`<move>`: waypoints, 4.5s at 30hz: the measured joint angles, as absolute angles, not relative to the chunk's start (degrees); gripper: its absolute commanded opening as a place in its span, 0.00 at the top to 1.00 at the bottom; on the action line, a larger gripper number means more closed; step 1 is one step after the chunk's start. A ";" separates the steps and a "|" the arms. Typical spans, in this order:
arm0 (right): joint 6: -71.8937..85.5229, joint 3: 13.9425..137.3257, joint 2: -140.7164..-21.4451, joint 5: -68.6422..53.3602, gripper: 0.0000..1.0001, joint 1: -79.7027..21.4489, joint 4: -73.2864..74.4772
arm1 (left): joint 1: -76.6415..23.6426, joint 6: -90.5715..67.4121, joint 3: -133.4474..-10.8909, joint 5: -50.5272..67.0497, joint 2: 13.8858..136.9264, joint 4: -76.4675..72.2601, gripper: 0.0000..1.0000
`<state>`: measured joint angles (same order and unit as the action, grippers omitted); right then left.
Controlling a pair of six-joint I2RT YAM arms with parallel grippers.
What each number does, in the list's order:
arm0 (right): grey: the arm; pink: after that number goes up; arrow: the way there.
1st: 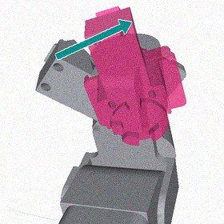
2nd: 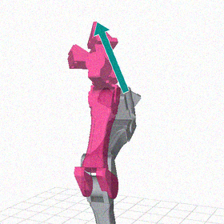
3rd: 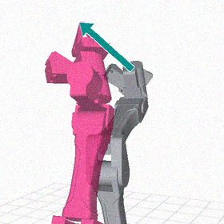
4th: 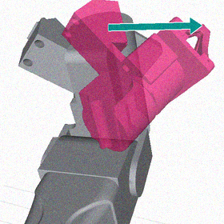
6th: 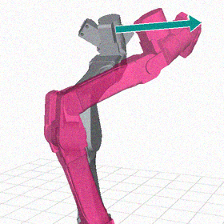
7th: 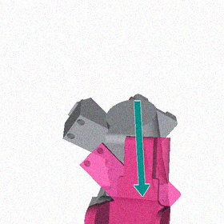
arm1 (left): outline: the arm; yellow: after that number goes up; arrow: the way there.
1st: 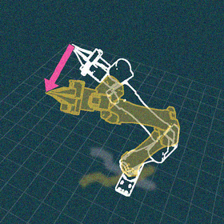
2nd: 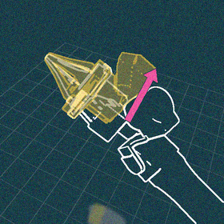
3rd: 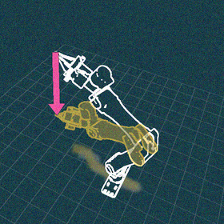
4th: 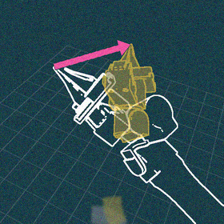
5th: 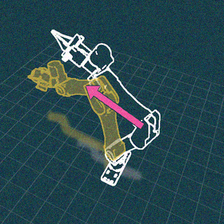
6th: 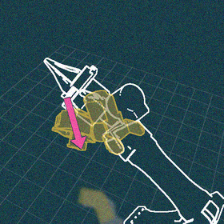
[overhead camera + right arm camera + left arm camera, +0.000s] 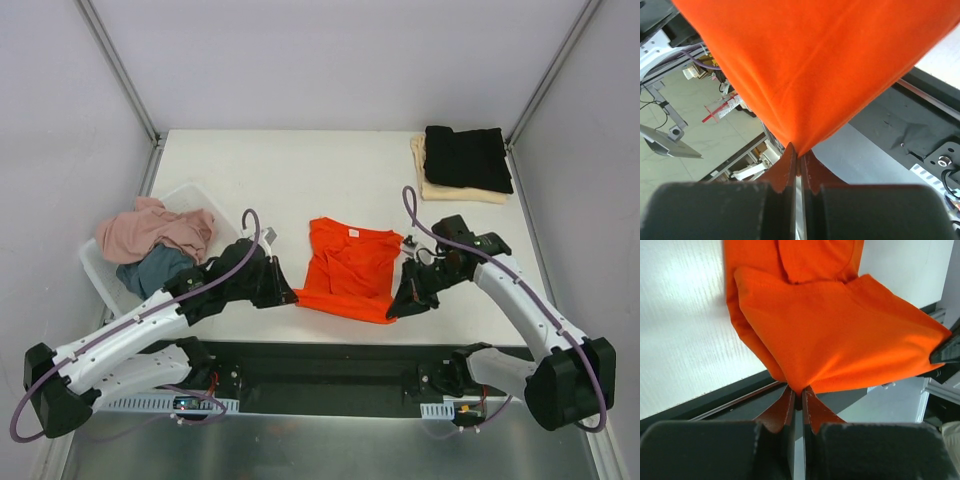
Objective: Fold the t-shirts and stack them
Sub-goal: Fold the long partially folded tshirt into a neat square, then put the neatly folded tshirt into the corner of the board with the right arm
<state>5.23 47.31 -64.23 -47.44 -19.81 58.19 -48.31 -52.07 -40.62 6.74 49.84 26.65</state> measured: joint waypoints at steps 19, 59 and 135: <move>0.16 61.52 -81.56 -46.89 0.99 -7.03 56.01 | -43.51 -42.30 -65.23 -10.92 75.20 28.14 1.00; 6.31 72.01 -92.75 -36.14 0.03 -8.14 35.40 | -30.96 -35.57 -83.92 6.42 101.10 26.39 0.01; 9.39 67.88 -104.42 -7.75 0.34 -18.59 33.54 | -32.51 -41.01 -50.65 -9.26 65.60 33.01 0.01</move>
<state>9.39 67.88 -104.42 -7.75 -18.59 33.54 -32.51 -41.01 -50.65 -9.26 65.60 33.01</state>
